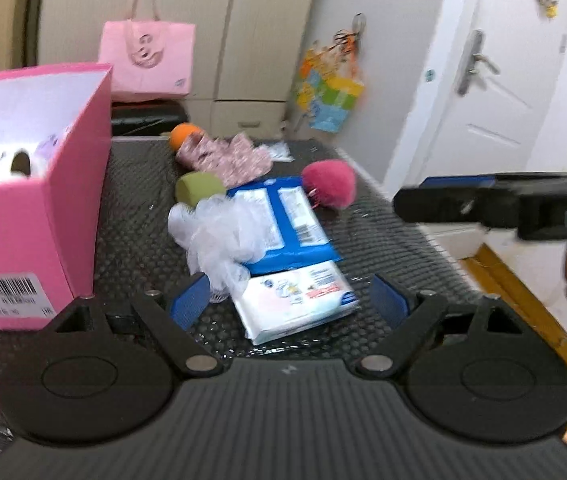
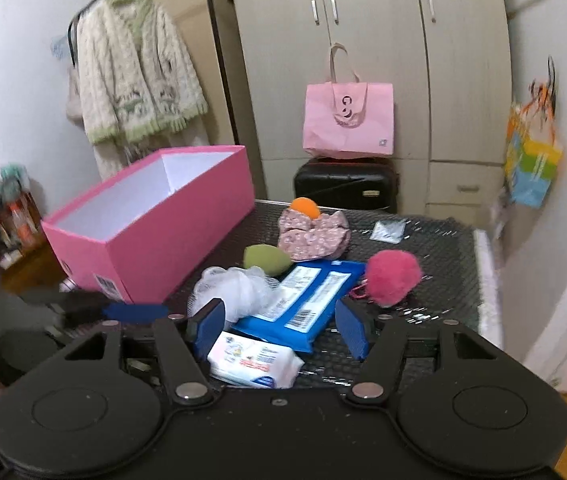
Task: Organize soft objects
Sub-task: 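Close the left tool on the white wipes pack while the right tool grasps the pink pompom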
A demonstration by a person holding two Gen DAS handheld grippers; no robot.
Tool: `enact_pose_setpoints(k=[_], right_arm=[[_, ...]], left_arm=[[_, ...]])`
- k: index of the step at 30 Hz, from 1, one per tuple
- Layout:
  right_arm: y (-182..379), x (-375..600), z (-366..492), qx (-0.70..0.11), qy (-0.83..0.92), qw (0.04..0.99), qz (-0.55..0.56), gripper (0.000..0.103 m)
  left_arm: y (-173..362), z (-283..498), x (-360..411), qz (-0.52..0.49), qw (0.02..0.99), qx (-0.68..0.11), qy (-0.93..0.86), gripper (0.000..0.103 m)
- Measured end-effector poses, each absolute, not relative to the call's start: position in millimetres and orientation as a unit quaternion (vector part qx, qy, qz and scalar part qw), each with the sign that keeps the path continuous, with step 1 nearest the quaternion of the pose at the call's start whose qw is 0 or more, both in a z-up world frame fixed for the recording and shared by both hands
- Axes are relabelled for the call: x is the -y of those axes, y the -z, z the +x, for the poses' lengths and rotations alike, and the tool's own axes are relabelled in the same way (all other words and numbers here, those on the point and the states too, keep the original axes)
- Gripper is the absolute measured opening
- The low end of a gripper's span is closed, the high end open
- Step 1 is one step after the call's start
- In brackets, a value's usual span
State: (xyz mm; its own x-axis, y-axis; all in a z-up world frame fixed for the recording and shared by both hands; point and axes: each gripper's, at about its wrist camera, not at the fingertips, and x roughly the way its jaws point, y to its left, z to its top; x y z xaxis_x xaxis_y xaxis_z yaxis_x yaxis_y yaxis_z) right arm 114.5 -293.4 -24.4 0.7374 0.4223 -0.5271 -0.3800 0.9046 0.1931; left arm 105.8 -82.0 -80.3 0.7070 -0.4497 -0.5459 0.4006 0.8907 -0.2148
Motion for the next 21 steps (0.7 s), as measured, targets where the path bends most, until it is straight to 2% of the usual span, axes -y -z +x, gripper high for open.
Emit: enact_pose_setpoints(k=[8, 11, 13, 21], right_arm=[[41.0, 296.8, 141.4, -0.275, -0.177, 0.945, 0.025, 0.068], [41.2, 300.7, 151.8, -0.274, -0.167, 0.947, 0.015, 0.068], [40.2, 303.9, 158.1, -0.274, -0.164, 0.948, 0.010, 0.068], [44.2, 318.2, 179.6, -0.284, -0.158, 0.946, -0.010, 0.072]], left_arm=[[104.0, 103.9, 102.5, -0.050, 0.930, -0.318, 0.175, 0.088], [105.3, 100.5, 111.6, -0.051, 0.933, -0.316, 0.164, 0.090], [103.4, 99.5, 118.1, -0.043, 0.938, -0.305, 0.158, 0.095], [107.7, 107.3, 140.2, -0.019, 0.945, -0.304, 0.118, 0.096]])
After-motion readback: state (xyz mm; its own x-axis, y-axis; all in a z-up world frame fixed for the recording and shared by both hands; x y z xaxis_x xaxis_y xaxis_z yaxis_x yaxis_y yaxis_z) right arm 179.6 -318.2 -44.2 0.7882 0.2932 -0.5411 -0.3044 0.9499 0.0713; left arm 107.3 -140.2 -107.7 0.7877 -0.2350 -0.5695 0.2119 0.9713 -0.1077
